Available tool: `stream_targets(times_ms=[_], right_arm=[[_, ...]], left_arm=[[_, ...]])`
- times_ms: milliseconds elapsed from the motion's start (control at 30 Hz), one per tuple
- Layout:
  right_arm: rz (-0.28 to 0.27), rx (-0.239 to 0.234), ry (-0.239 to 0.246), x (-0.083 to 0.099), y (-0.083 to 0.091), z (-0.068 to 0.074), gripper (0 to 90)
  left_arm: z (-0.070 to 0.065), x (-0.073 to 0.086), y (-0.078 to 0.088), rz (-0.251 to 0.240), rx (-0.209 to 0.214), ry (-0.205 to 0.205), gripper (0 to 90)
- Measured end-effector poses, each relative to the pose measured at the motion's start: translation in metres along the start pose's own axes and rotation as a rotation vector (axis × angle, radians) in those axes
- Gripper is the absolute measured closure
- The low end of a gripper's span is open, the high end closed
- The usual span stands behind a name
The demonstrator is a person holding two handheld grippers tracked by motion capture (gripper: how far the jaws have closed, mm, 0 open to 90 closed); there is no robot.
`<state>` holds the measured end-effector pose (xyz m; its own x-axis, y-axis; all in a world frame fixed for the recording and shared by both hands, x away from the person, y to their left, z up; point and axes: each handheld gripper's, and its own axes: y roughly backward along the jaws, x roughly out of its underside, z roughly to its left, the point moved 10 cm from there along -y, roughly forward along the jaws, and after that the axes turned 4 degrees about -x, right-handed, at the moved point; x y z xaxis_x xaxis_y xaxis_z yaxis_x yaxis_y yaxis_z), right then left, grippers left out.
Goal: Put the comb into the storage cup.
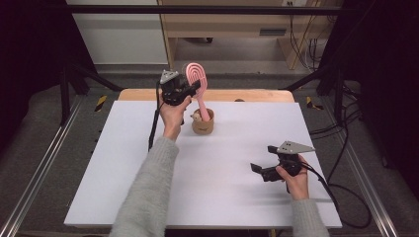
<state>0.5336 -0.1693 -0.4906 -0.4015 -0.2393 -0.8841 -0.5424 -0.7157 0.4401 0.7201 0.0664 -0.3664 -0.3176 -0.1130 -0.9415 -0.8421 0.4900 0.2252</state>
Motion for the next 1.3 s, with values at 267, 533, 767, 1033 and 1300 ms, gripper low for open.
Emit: stream_targets(times_ms=[267,533,767,1033,1300], right_arm=[[-0.001,0.0,0.001,0.0,0.0,0.0,0.3],[0.002,0.0,0.001,0.0,0.0,0.0,0.4],[0.001,0.001,0.001,0.0,-0.001,0.0,0.3],[0.0,0.001,0.001,0.0,-0.001,0.0,0.3],[0.002,0.001,0.003,0.001,-0.001,0.0,0.3]], left_arm=[[0.001,0.006,-0.002,0.003,0.002,0.009,63.5],[0.004,0.015,-0.005,0.012,0.004,0.019,63.5],[0.006,0.023,-0.007,0.019,0.007,0.025,63.5],[0.009,0.032,-0.008,0.022,0.007,0.036,63.5],[0.011,0.04,-0.009,0.033,0.006,0.036,63.4]])
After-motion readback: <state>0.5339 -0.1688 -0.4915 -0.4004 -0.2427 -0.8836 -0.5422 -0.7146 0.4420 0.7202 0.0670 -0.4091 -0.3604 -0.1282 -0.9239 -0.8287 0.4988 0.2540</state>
